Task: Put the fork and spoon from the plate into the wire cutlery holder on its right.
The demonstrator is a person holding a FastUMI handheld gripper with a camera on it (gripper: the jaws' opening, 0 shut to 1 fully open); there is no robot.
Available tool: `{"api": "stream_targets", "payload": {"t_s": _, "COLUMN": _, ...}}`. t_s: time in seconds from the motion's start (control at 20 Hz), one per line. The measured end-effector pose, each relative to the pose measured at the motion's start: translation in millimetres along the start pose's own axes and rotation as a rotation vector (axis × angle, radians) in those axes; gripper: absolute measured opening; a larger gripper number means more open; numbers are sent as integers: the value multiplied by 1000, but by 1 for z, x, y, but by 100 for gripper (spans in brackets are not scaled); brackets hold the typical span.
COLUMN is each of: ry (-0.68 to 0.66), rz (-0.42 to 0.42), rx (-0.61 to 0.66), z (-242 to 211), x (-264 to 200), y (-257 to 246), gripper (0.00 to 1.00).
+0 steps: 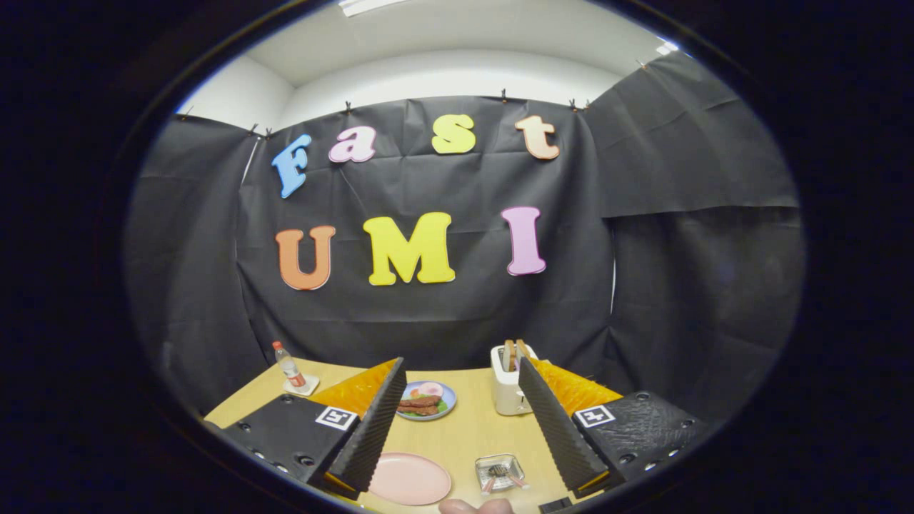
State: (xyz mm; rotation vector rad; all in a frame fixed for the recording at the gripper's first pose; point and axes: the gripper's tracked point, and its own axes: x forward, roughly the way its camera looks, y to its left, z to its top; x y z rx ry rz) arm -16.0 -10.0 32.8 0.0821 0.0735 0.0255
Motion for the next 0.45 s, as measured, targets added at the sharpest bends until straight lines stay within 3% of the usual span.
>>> {"api": "stream_targets", "payload": {"t_s": 0.45, "ry": -32, "rz": -15, "rx": -20, "z": 7, "x": -8, "y": 1, "gripper": 94}}
